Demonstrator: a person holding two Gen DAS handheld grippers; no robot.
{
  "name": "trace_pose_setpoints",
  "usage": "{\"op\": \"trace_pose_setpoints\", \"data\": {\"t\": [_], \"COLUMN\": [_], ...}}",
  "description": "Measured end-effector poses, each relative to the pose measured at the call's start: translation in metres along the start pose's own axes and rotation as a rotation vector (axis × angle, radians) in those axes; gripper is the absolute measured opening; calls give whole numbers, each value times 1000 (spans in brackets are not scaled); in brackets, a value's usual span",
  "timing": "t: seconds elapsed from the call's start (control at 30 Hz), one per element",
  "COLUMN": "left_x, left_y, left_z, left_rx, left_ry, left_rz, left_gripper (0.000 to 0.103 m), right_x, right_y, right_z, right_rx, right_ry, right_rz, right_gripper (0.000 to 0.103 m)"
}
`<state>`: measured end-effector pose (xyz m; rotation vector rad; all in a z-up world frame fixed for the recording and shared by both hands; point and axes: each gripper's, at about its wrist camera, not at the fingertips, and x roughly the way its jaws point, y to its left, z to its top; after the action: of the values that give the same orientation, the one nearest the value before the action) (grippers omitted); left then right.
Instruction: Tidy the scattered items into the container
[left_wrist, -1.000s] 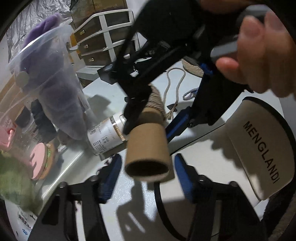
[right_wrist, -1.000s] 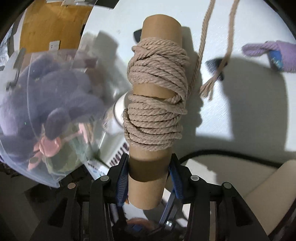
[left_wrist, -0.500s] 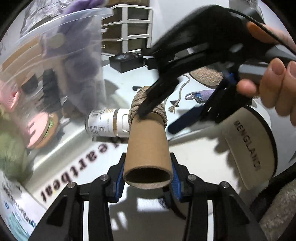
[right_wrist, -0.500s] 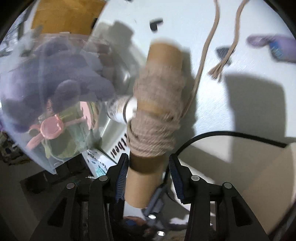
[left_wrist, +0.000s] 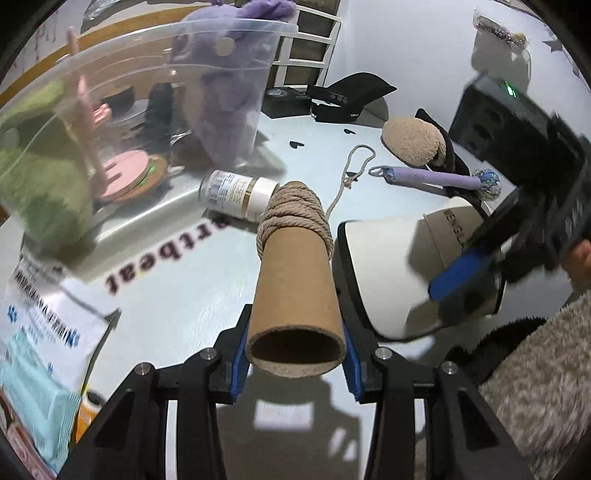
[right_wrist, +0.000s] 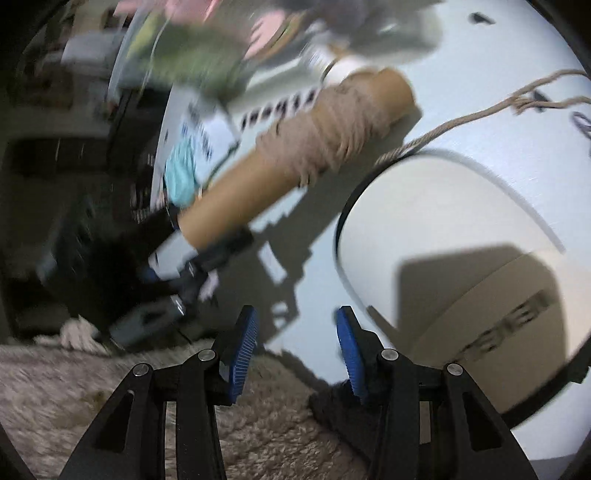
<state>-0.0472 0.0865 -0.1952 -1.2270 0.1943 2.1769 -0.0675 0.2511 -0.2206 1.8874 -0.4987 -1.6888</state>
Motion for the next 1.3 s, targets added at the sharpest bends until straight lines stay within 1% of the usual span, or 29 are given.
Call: {"op": "trace_pose_setpoints", "data": {"t": [0.07, 0.1, 0.3, 0.37, 0.53, 0.67, 0.77, 0.8, 0.83, 0.87, 0.9, 1.03, 1.1, 1.3], "left_x": [-1, -3, -15, -19, -23, -25, -26, -26, -27, -28, -29, -34, -35, -30], "left_y": [2, 3, 1, 0, -3, -3, -1, 1, 3, 6, 10, 28, 38, 54], "left_z": [-4, -6, -29, -38, -58, -75, -86, -90, -94, -97, -102, -115, -121, -135], "left_rx": [-9, -12, -33, -32, -17, -3, 25, 36, 46, 55, 65, 80, 87, 147], "left_ry": [3, 4, 14, 22, 50, 77, 103, 114, 124, 134, 145, 181, 200, 260], "left_rz": [4, 9, 14, 18, 25, 27, 36, 39, 42, 45, 50, 67, 72, 81], "left_gripper": [41, 41, 41, 41, 41, 41, 41, 41, 41, 41, 41, 41, 41, 41], "right_x": [11, 15, -4, -14, -36, -49, -57, -56, -51, -47, -43, -21, -7, 28], "right_y": [1, 0, -37, -45, -61, -51, -42, -37, -31, -26, -20, -7, -2, 24], "right_z": [-8, -9, -6, -2, 6, 4, -3, -5, -3, -2, -3, 2, 9, 44], "right_rx": [-27, -27, 50, 72, 116, 119, 139, 142, 141, 140, 139, 130, 129, 68], "right_ry": [26, 21, -85, -122, -194, -273, -355, -381, -393, -407, -424, -413, -403, -357], "right_rz": [-23, -45, -190, -218, -319, -289, -226, -204, -196, -189, -184, -92, -61, -25], "right_gripper": [45, 45, 45, 45, 45, 45, 46, 48, 67, 84, 84, 84, 84, 84]}}
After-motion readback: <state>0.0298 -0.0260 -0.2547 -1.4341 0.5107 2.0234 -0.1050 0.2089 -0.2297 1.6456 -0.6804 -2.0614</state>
